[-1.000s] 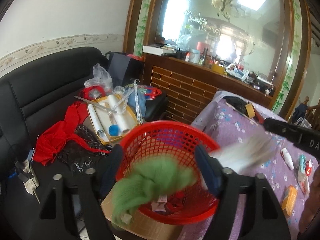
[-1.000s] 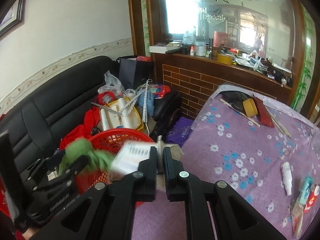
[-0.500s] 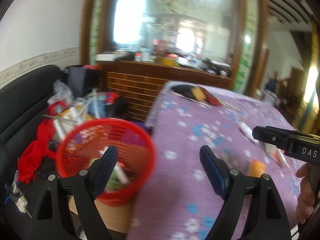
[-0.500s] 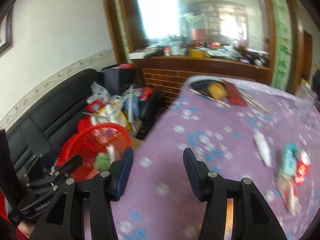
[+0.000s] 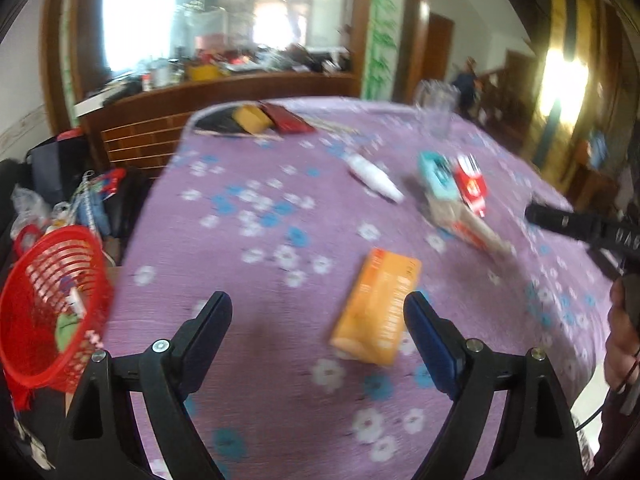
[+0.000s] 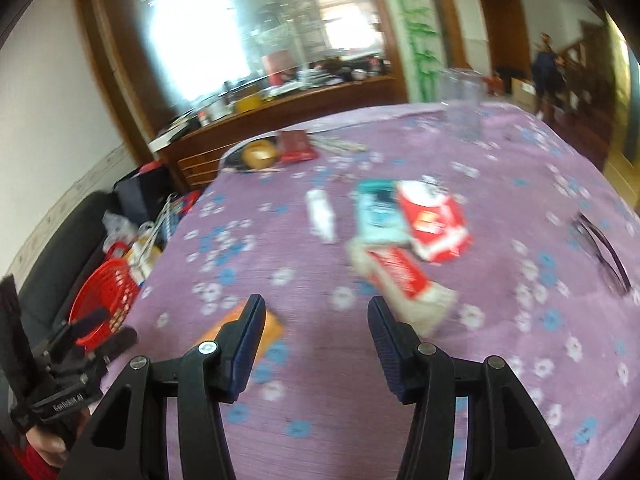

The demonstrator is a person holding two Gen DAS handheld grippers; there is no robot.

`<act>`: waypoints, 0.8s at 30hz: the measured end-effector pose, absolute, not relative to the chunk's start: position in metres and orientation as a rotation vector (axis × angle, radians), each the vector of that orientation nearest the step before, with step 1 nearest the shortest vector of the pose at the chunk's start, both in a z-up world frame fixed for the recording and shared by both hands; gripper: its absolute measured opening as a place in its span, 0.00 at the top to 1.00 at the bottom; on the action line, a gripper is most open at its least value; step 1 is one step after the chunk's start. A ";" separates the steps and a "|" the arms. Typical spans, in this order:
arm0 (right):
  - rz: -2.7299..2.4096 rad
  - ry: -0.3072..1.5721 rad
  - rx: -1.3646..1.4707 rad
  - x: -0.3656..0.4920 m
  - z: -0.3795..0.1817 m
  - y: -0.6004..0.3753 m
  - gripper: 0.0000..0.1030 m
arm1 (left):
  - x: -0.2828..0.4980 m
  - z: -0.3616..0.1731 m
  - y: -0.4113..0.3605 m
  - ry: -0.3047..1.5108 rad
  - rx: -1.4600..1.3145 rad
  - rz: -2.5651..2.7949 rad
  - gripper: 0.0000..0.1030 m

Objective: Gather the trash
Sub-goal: 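Grasp the orange medicine box with the left tool while the right tool grasps the red-and-white snack bag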

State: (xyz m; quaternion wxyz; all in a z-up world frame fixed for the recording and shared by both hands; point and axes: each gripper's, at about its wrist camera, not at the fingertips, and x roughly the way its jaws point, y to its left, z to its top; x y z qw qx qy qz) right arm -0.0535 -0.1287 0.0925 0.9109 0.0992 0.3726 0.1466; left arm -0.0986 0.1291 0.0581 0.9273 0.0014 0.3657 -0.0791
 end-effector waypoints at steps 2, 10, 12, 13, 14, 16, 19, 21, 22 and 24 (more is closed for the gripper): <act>0.295 0.770 0.227 -0.055 0.089 -0.142 0.44 | -0.088 0.047 0.113 0.801 0.031 -0.184 0.16; 0.260 0.799 0.238 -0.041 0.080 -0.172 0.41 | -0.059 0.020 0.068 0.869 0.165 -0.176 0.16; 0.255 0.805 0.215 -0.033 0.080 -0.174 0.36 | -0.055 0.017 0.064 0.874 0.178 -0.180 0.20; 0.257 0.814 0.200 -0.028 0.079 -0.173 0.35 | -0.053 0.016 0.062 0.879 0.181 -0.180 0.30; 0.263 0.825 0.182 -0.023 0.079 -0.173 0.35 | -0.052 0.014 0.061 0.886 0.180 -0.182 0.35; 0.289 0.849 0.145 -0.013 0.077 -0.169 0.35 | -0.048 0.012 0.062 0.898 0.164 -0.187 0.44; 0.339 0.873 0.077 0.003 0.073 -0.161 0.33 | -0.048 0.012 0.065 0.889 0.151 -0.189 0.46; 0.354 0.884 0.013 0.014 0.068 -0.154 0.31 | -0.049 0.012 0.070 0.881 0.121 -0.186 0.49; 0.360 0.886 -0.006 0.017 0.065 -0.152 0.30 | -0.049 0.012 0.072 0.881 0.103 -0.190 0.50; 0.364 0.895 -0.051 0.026 0.059 -0.147 0.30 | -0.049 0.014 0.079 0.871 0.068 -0.186 0.51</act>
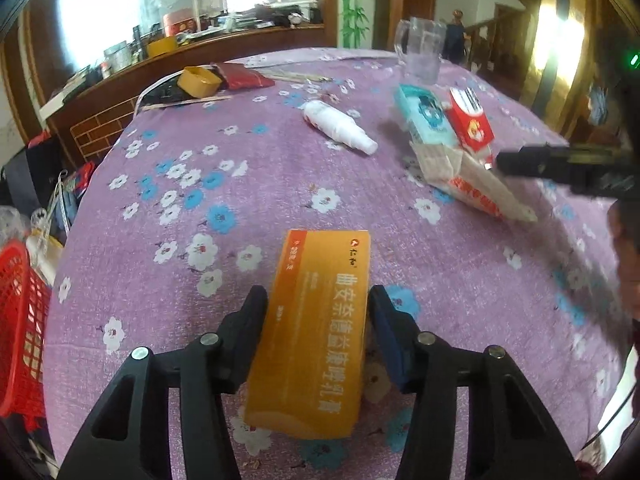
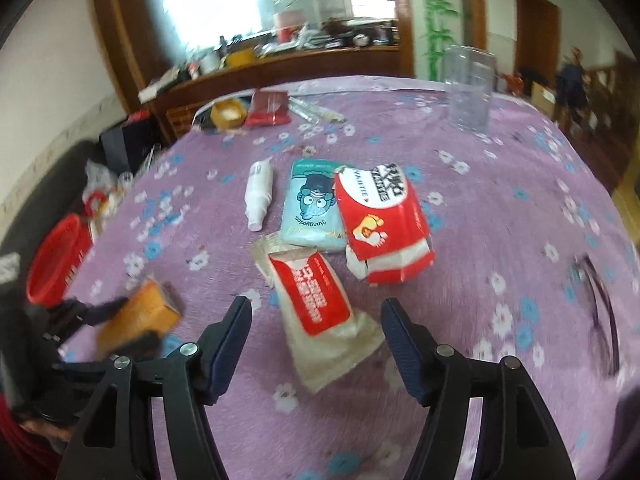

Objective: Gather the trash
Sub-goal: 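Grasp the orange medicine box with the left tool while the right tool grasps the red-and-white snack bag, then lift the orange box with the left tool while the right tool lifts the snack bag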

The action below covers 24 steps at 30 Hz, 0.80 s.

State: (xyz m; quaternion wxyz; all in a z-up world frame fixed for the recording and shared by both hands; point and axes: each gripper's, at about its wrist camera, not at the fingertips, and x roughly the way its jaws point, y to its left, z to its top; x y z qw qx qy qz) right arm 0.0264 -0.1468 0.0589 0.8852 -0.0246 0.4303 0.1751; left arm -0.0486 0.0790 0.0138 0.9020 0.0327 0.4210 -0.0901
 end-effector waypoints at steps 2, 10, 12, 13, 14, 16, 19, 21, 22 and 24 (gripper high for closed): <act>0.376 0.911 -0.087 0.036 0.051 -0.142 0.30 | -0.048 0.014 0.084 0.869 0.041 -0.183 0.52; 0.405 0.971 -0.119 0.057 0.021 -0.127 0.35 | -0.048 0.015 0.087 0.868 0.023 -0.173 0.52; 0.414 0.975 -0.117 0.053 0.020 -0.121 0.52 | -0.048 0.015 0.088 0.864 0.019 -0.171 0.52; 0.408 0.978 -0.119 0.052 0.020 -0.119 0.53 | -0.049 0.016 0.088 0.863 0.016 -0.171 0.52; 0.401 0.981 -0.115 0.049 0.021 -0.117 0.55 | -0.049 0.016 0.088 0.861 0.015 -0.171 0.52; 0.410 0.988 -0.063 0.039 0.024 -0.114 0.56 | -0.050 0.017 0.090 0.849 0.007 -0.167 0.52; 0.450 0.970 0.002 0.018 0.032 -0.107 0.57 | -0.052 0.020 0.093 0.834 -0.009 -0.158 0.52; 0.476 0.960 0.039 0.004 0.037 -0.102 0.57 | -0.054 0.022 0.094 0.823 -0.017 -0.147 0.52; 0.501 0.955 0.063 -0.005 0.038 -0.099 0.57 | -0.056 0.023 0.095 0.816 -0.018 -0.143 0.52; 0.545 0.946 0.109 -0.016 0.041 -0.095 0.57 | -0.061 0.025 0.095 0.794 -0.012 -0.125 0.52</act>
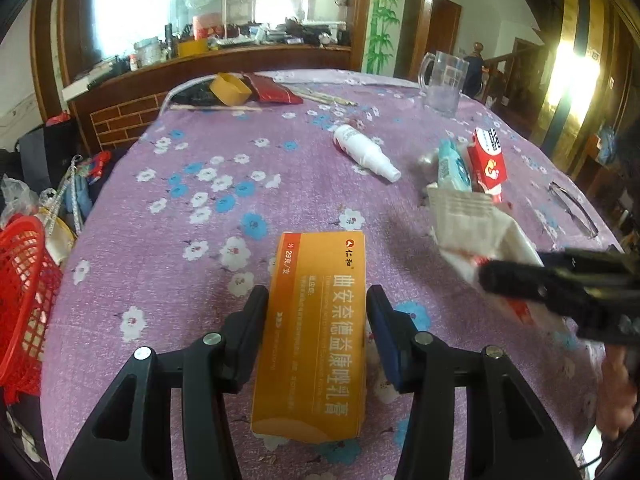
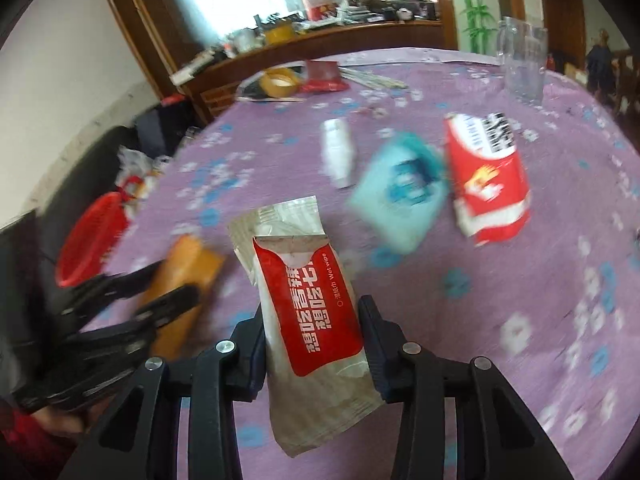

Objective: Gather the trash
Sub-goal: 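Lift the orange box with the left tool while the right tool lifts the snack bag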

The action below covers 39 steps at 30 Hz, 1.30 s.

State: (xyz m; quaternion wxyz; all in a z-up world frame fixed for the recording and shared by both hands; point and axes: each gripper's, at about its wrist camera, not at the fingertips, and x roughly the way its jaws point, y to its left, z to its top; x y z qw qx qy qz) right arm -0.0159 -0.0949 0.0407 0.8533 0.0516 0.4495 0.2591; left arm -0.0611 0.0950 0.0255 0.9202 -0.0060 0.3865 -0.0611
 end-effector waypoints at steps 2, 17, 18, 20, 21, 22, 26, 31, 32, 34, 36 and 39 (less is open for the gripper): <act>0.550 0.922 0.128 -0.027 0.043 -0.093 0.57 | -0.067 0.028 0.095 0.770 -0.006 -0.109 0.52; 0.454 0.701 0.071 -0.071 0.055 -0.088 0.57 | -0.093 0.036 0.101 0.674 -0.024 -0.040 0.52; 0.454 0.697 0.075 -0.071 0.054 -0.088 0.57 | -0.094 0.037 0.101 0.665 -0.022 -0.039 0.52; 0.453 0.692 0.077 -0.073 0.053 -0.088 0.57 | -0.096 0.037 0.100 0.656 -0.019 -0.037 0.52; 0.454 0.691 0.077 -0.074 0.053 -0.089 0.57 | -0.097 0.036 0.100 0.653 -0.017 -0.035 0.52; 0.453 0.690 0.078 -0.074 0.052 -0.089 0.57 | -0.097 0.036 0.100 0.654 -0.016 -0.038 0.52; 0.443 0.690 0.079 -0.074 0.049 -0.091 0.57 | -0.099 0.037 0.100 0.646 -0.012 -0.042 0.52; 0.436 0.691 0.096 -0.072 0.045 -0.094 0.57 | -0.100 0.038 0.099 0.643 -0.014 -0.040 0.52; 0.437 0.689 0.096 -0.072 0.045 -0.094 0.57 | -0.100 0.038 0.099 0.640 -0.015 -0.042 0.52; 0.434 0.689 0.090 -0.071 0.045 -0.092 0.57 | -0.100 0.038 0.099 0.638 -0.016 -0.043 0.52; 0.439 0.684 0.087 -0.072 0.045 -0.091 0.57 | -0.100 0.038 0.099 0.639 -0.016 -0.047 0.52; 0.439 0.680 0.084 -0.073 0.045 -0.091 0.57 | -0.100 0.038 0.099 0.635 -0.016 -0.049 0.52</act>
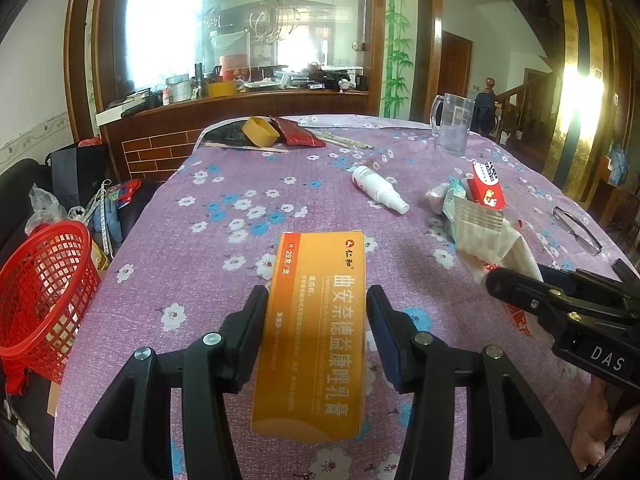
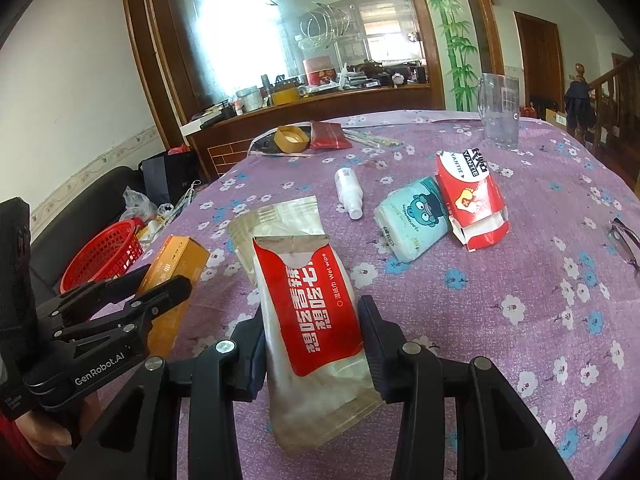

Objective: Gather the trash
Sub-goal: 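Lift the orange box with the left tool while the right tool lifts the snack bag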

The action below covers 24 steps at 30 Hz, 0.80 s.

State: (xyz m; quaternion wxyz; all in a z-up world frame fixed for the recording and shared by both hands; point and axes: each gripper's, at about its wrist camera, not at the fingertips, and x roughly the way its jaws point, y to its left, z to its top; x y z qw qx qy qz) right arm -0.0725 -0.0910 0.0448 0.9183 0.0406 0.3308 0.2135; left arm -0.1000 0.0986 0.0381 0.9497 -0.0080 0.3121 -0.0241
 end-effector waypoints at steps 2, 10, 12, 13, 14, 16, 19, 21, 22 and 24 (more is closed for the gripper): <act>0.444 0.674 0.086 -0.073 0.045 -0.091 0.57 | -0.100 0.039 0.099 0.631 -0.019 -0.050 0.52; 0.439 0.666 0.090 -0.075 0.045 -0.093 0.57 | -0.101 0.039 0.101 0.622 -0.030 -0.051 0.52; 0.438 0.666 0.093 -0.075 0.045 -0.093 0.57 | -0.102 0.039 0.101 0.622 -0.030 -0.051 0.52; 0.437 0.667 0.093 -0.075 0.045 -0.093 0.57 | -0.102 0.039 0.101 0.621 -0.029 -0.052 0.52; 0.437 0.667 0.092 -0.075 0.045 -0.093 0.57 | -0.101 0.039 0.101 0.622 -0.029 -0.053 0.52; 0.439 0.667 0.093 -0.075 0.046 -0.093 0.57 | -0.102 0.039 0.101 0.622 -0.029 -0.051 0.52; 0.436 0.668 0.092 -0.074 0.046 -0.093 0.57 | -0.102 0.039 0.101 0.623 -0.029 -0.051 0.52; 0.435 0.668 0.092 -0.074 0.045 -0.093 0.57 | -0.102 0.039 0.101 0.624 -0.029 -0.049 0.52; 0.433 0.668 0.092 -0.074 0.046 -0.093 0.57 | -0.102 0.039 0.101 0.623 -0.029 -0.050 0.52; 0.428 0.667 0.094 -0.074 0.045 -0.093 0.57 | -0.102 0.039 0.101 0.624 -0.029 -0.049 0.52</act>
